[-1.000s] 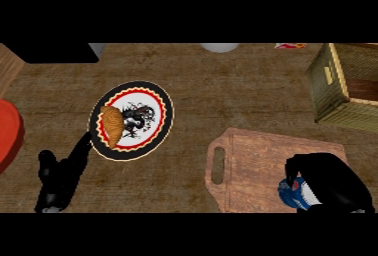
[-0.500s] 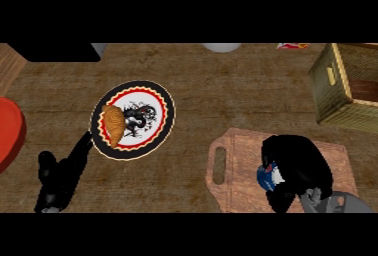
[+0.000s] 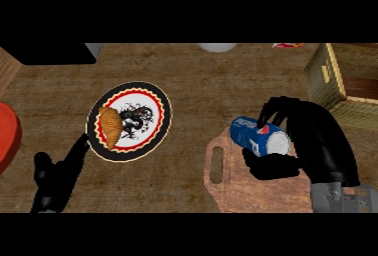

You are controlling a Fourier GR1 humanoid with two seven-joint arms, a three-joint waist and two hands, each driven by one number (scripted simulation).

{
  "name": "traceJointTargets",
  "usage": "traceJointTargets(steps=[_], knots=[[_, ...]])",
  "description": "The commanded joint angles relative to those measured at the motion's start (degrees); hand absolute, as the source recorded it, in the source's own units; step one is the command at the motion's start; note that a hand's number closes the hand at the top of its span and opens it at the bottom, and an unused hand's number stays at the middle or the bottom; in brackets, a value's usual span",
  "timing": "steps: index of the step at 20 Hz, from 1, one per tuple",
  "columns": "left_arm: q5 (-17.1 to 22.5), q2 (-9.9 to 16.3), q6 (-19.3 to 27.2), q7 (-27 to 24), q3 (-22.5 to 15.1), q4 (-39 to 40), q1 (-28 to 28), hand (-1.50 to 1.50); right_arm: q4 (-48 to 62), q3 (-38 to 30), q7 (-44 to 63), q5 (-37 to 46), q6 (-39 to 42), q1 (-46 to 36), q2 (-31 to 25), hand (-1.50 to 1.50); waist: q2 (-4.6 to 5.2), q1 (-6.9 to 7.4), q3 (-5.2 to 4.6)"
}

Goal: Pick the can from the cutting board and place it in the basket

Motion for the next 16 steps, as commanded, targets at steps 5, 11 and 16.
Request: traceJointTargets(steps=[5,11,16], knots=[[0.2,-1.1,-0.2,2.3,-0.7,2.5,2.2,0.0,-9.5,-16.3,8.4,-1.2,-3.5,-14.5,2.3,1.5,0.43,0.22,-0.88],[1.6,1.6,-3.2,2.9,1.1,1.4,3.4,0.0,-1.9,-27.0,14.1,-4.2,2.8,-26.7,-5.2,1.5,0.48,0.97,-0.94],[-0.6,-0.8,-0.8,3.5,0.2,4.2,0.3,0.0,6.1,-36.0,11.1,-8.9,3.9,-32.7,-12.6,1.5,0.73,0.49,-0.91]])
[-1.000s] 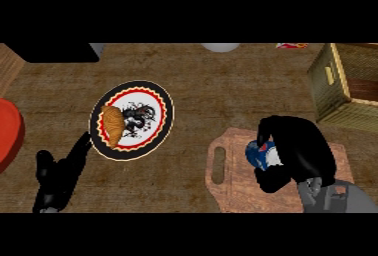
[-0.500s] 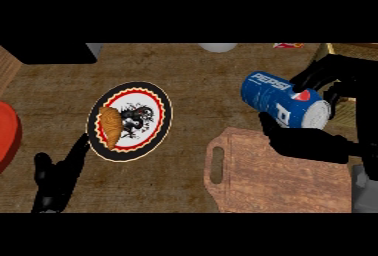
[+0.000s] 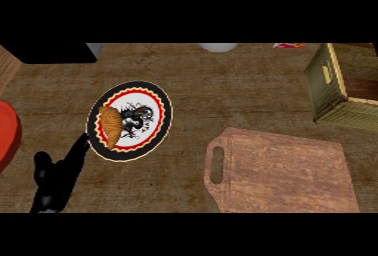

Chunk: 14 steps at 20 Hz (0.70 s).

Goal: Pick the can from the cutting board and place it in the basket

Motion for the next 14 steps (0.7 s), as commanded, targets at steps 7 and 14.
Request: traceJointTargets(steps=[7,14], knots=[[0.7,-0.6,-2.3,-0.6,0.5,5.9,2.2,0.0,20.7,-12.0,-2.7,-6.3,6.0,-9.1,-14.0,1.5,0.95,0.85,-0.62],[0.8,0.6,-3.4,1.8,1.5,3.9,0.8,0.0,34.3,-10.4,-12.6,-3.2,3.0,-10.2,-16.9,1.5,1.09,1.65,-0.57]])
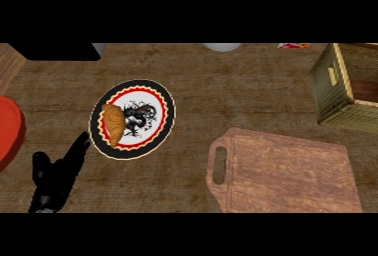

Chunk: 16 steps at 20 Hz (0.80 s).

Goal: Pick the can from the cutting board and place it in the basket

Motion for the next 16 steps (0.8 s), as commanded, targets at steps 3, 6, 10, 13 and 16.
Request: traceJointTargets(steps=[3,6,10,13,16], knots=[[-1.7,-3.4,1.8,2.4,-2.5,3.4,2.5,0.0,9.4,-0.4,-7.1,0.5,-1.1,0.7,-1.8,1.5,0.47,0.01,-0.54],[-1.6,-2.6,0.8,1.1,-1.0,5.4,1.4,0.0,15.0,-2.3,-11.7,0.0,-3.6,0.7,-2.0,1.5,0.58,0.08,-0.55],[0.8,-1.3,-0.9,4.3,1.2,5.3,-0.8,0.0,19.0,-4.9,-14.5,-1.0,-7.5,2.2,-0.5,1.5,0.53,-0.27,-0.53],[-1.1,-1.8,-0.6,2.5,0.4,7.6,-1.4,0.0,23.7,-8.8,-18.4,-4.0,-9.9,1.9,0.2,1.5,0.75,-0.3,-0.52],[-1.0,-1.4,-0.2,5.2,0.2,2.5,1.0,0.0,26.3,-7.9,-20.2,-3.5,-10.8,2.6,0.4,1.5,0.5,0.24,-0.51]])
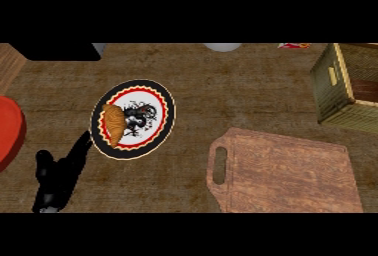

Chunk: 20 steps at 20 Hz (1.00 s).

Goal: Pick the can from the cutting board and place it in the basket

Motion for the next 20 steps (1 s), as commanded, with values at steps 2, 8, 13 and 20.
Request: traceJointTargets(steps=[2,8,13,20], knots=[[-1.3,-2.5,0.8,0.4,-1.0,6.4,0.8,0.0,5.6,-1.7,-6.8,-1.0,-4.0,1.6,1.1,1.5,0.6,-0.08,-0.68],[-2.1,-2.9,1.1,1.9,-2.1,4.0,1.6,0.0,10.2,-0.6,-7.4,6.1,-6.6,6.0,-5.5,1.5,0.75,-0.15,-0.66],[-0.5,-1.0,-0.8,3.4,0.2,4.5,0.7,0.0,15.0,2.6,-16.6,7.0,-2.6,9.2,-7.3,-1.5,0.71,-0.08,-0.64],[-1.7,-1.9,-0.9,1.5,0.0,4.1,3.0,0.0,18.6,-0.7,-22.7,4.6,-2.4,8.6,-12.2,-1.5,0.44,-0.26,-0.66]])
